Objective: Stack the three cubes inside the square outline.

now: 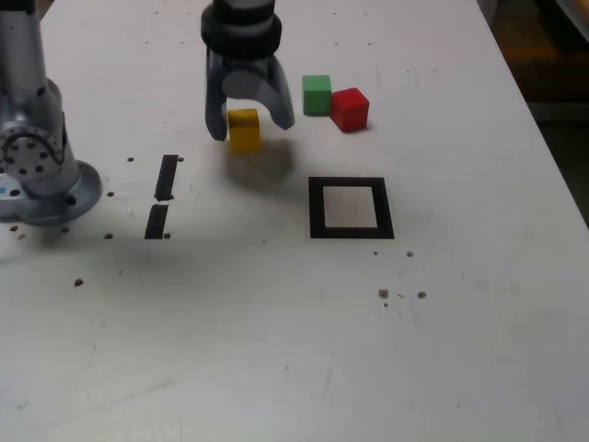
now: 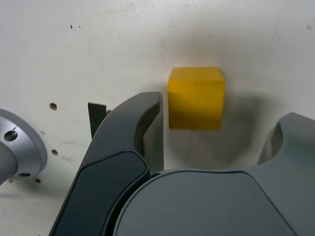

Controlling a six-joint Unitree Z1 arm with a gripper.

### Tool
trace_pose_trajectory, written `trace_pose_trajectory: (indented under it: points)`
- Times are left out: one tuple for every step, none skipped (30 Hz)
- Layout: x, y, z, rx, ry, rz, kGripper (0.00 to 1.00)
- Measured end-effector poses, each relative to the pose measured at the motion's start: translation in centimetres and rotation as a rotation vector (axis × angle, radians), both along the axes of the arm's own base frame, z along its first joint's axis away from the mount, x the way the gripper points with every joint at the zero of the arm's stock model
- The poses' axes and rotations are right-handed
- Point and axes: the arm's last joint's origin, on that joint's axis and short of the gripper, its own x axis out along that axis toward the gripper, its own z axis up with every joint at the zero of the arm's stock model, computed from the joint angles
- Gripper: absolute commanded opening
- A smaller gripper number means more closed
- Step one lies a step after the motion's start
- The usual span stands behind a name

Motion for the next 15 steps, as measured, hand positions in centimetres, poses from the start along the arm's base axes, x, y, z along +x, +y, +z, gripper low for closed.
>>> trace_pose_trajectory:
  points:
    - [0.2, -0.2, 0.8, 0.000, -0.004, -0.002, 0.93]
    - [0.5, -0.4, 1.5, 0.002, -0.010, -0.002, 0.93]
    - [0.8, -0.6, 2.3, 0.005, -0.017, -0.004, 0.93]
    - [1.1, -0.8, 3.0, 0.007, -0.021, -0.005, 0.93]
    - [1.5, -1.0, 3.6, 0.010, -0.028, -0.004, 0.93]
    - [2.0, -1.1, 4.2, 0.011, -0.028, 0.000, 0.93]
    - [2.5, -1.2, 4.5, 0.012, -0.024, 0.005, 0.93]
    - [3.1, -1.1, 4.6, 0.010, -0.013, 0.011, 0.93]
    - [3.8, -1.0, 4.6, 0.006, 0.001, 0.022, 0.93]
    - [4.7, -0.8, 4.4, -0.001, 0.024, 0.035, 0.93]
    - [5.7, -0.7, 4.1, -0.007, 0.043, 0.048, 0.93]
    - [6.4, -0.5, 3.8, -0.013, 0.060, 0.060, 0.93]
    - [7.2, -0.2, 3.5, -0.019, 0.075, 0.075, 0.93]
    - [7.9, 0.1, 3.3, -0.026, 0.086, 0.098, 0.93]
    - [8.8, 0.6, 3.0, -0.032, 0.090, 0.121, 0.93]
